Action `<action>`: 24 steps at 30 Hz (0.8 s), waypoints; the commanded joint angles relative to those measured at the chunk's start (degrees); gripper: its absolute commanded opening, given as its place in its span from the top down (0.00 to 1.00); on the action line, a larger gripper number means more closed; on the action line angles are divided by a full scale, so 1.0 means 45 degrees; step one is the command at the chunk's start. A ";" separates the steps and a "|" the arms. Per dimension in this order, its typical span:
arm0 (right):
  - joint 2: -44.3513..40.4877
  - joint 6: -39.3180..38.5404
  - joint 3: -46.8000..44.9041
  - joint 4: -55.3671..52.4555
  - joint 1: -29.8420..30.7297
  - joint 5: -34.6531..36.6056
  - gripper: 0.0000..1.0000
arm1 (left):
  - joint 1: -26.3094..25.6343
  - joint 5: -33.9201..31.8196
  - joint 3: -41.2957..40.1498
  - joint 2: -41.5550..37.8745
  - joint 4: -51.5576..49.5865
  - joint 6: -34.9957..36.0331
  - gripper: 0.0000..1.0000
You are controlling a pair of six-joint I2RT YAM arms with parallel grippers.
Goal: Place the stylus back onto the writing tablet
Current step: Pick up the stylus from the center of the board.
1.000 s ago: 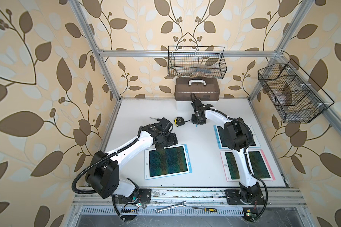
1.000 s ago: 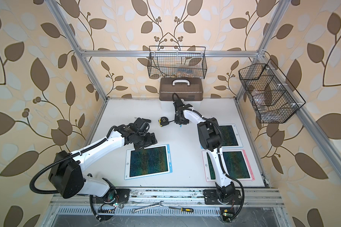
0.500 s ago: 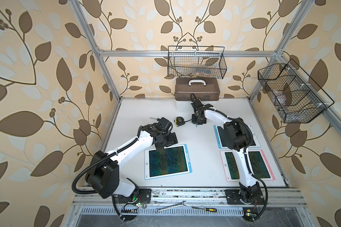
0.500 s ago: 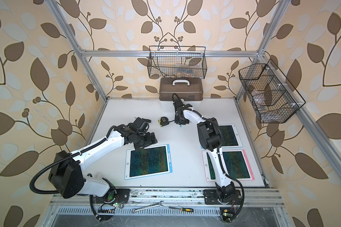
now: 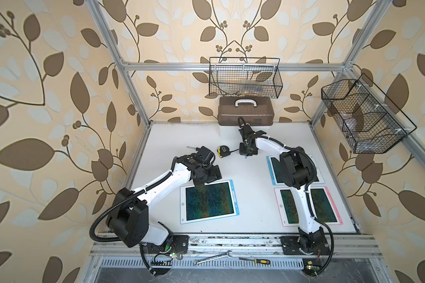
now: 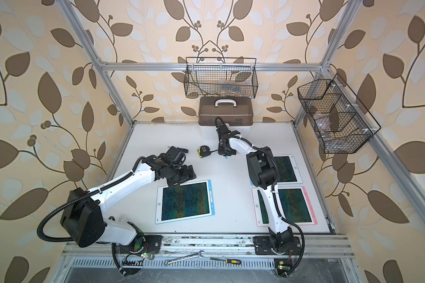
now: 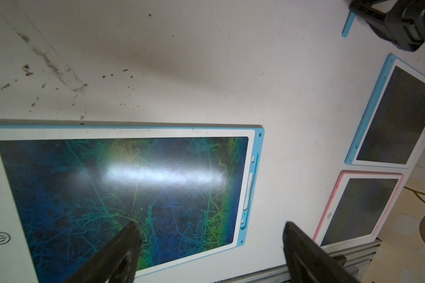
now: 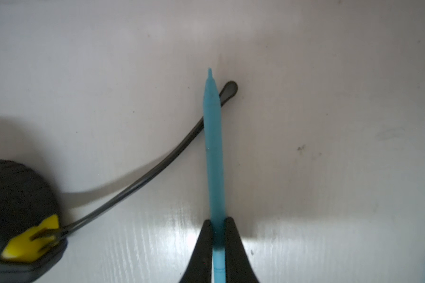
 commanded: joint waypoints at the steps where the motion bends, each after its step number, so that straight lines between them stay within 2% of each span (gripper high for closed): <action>1: -0.0195 0.0096 -0.0540 -0.0436 0.0011 0.0109 0.91 | 0.0150 0.0130 0.0289 -0.0172 -0.0026 0.0001 0.09; 8: -0.0666 0.0074 -0.1137 -0.0318 0.0074 0.0211 0.95 | 0.0150 0.0165 -0.0011 -0.0404 0.0204 -0.0163 0.09; 24: -0.1933 0.0135 -0.2989 -0.0096 0.0631 0.0492 0.98 | 0.0148 0.0358 -0.0659 -0.0693 0.0730 -0.0187 0.09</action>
